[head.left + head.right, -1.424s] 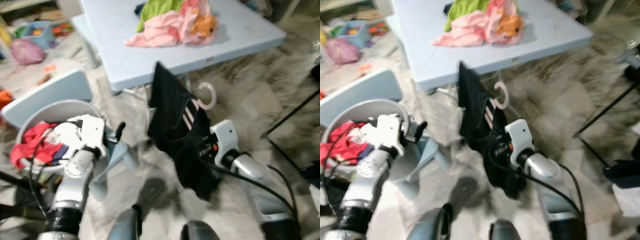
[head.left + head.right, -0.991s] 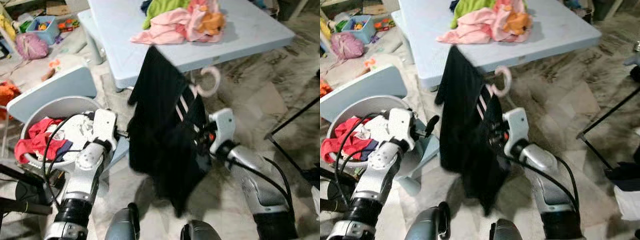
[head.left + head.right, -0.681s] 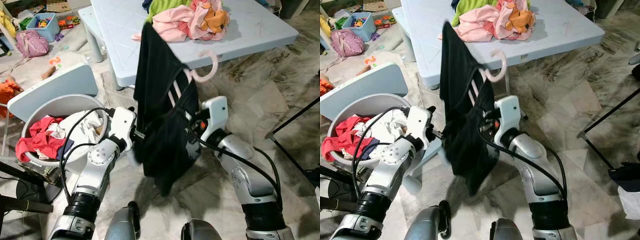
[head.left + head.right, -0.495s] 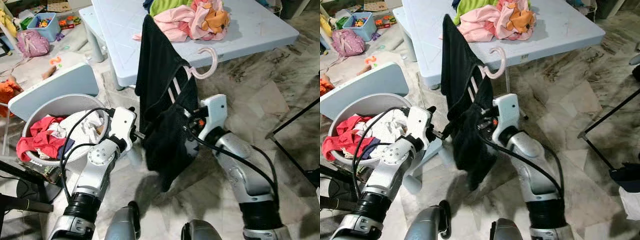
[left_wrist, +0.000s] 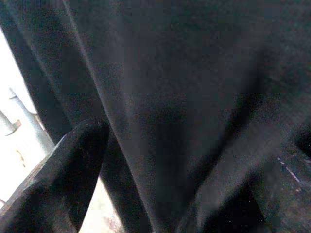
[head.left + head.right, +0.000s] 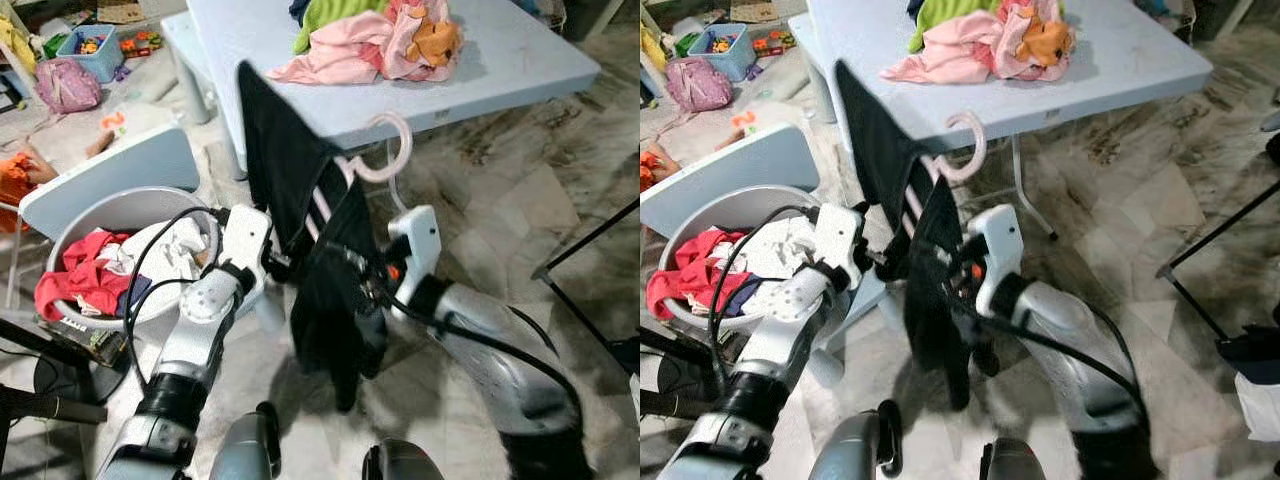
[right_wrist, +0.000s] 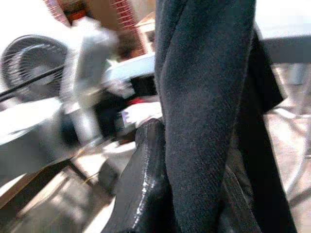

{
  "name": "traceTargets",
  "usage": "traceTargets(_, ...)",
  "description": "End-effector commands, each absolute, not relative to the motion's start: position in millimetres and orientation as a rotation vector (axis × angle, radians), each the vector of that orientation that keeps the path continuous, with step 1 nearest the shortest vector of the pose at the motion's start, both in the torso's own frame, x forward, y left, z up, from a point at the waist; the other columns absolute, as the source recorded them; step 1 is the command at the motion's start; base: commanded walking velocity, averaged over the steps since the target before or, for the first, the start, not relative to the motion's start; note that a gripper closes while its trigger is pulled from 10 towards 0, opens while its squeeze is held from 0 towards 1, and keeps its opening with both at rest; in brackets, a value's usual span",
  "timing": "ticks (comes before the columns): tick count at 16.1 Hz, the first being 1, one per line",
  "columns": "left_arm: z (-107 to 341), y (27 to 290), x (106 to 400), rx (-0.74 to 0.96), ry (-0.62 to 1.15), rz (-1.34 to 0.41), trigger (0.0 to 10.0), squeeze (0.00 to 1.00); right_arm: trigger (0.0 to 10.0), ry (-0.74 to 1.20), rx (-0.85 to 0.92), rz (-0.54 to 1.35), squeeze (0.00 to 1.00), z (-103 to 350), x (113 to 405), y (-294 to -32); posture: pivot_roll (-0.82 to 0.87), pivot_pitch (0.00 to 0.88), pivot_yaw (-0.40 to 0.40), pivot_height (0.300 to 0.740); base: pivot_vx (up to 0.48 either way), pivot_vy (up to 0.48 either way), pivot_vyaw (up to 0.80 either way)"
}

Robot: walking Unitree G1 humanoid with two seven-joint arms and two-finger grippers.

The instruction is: Hang hanger

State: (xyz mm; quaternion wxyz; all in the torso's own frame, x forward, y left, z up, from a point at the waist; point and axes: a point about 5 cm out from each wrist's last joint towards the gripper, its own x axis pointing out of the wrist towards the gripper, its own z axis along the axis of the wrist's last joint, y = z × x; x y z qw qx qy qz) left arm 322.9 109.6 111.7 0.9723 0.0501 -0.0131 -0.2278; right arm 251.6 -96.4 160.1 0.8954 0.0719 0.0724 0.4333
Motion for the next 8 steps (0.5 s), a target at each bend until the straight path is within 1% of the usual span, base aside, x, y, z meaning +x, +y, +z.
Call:
traceTargets(1,114.0,111.2,327.3,0.106,-0.039,-0.428,10.0,0.0,10.0,0.103,0.155,1.013,0.0,175.9,239.5,-89.0,-0.13,0.126,0.022,0.74,0.0,0.0,0.0)
traceTargets(3,114.3,114.4,331.9,0.108,-0.039,-0.385,10.0,0.0,10.0,0.131,0.163,1.047,0.0,178.4,233.3,-94.2,-0.14,0.125,0.02,0.74,0.0,0.0,0.0)
traceTargets(6,115.4,125.2,336.7,0.11,-0.039,-0.316,10.0,0.0,10.0,0.17,0.13,1.089,0.0,180.5,224.3,-105.5,-0.14,0.125,0.02,0.74,0.0,0.0,0.0)
traceTargets(7,114.6,135.1,338.2,0.11,-0.036,-0.282,10.0,0.0,10.0,0.219,0.071,1.074,0.0,175.4,222.1,-120.5,-0.14,0.123,0.02,0.74,0.0,0.0,0.0)
traceTargets(8,113.2,147.0,337.5,0.118,-0.029,-0.251,10.0,0.0,10.0,0.285,-0.061,1.03,0.0,164.8,224.4,-143.3,-0.14,0.123,0.02,0.74,0.0,0.0,0.0)
